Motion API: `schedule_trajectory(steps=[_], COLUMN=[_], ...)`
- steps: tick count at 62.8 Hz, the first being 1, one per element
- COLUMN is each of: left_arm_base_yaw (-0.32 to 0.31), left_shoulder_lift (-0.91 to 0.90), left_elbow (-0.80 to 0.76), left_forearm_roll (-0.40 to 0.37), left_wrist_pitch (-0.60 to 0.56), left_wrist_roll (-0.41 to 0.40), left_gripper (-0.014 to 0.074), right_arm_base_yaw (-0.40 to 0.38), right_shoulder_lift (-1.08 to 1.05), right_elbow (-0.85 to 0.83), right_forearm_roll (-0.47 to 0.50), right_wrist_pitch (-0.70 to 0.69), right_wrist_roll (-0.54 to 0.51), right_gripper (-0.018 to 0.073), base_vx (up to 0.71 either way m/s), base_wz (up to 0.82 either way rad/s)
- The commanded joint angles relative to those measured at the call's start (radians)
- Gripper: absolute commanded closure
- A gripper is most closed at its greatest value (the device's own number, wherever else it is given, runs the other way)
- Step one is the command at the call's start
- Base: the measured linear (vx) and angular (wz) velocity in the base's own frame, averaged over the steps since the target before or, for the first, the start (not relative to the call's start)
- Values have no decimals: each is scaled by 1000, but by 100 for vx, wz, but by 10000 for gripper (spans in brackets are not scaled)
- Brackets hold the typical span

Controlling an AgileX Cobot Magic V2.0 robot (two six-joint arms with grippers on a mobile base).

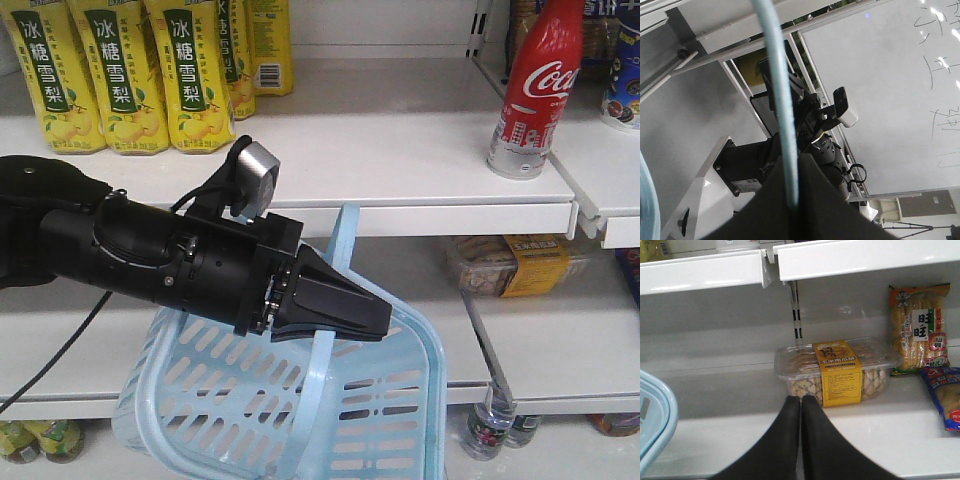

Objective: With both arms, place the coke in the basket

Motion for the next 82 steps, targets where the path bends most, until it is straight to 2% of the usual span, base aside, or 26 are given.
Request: schedule_trajectory(steps=[1,82], left_arm_base_yaw=[-2,-2], left_shoulder_lift=[-46,-46], left_elbow=[-23,-23], left_forearm_roll=[-82,-82], left_wrist_pitch=[-18,-18], left_wrist_roll=[18,18], left_gripper=[603,603], right_arm_base_yaw=[1,1], right_shoulder_lift=[-15,-15], right_elbow=[15,15], right_forearm_roll=[-4,-4], right_wrist_pitch=[-75,-75], right_wrist_roll=[-9,-9], right_gripper=[564,564], base_vx=[1,0], base_wz=[-1,0])
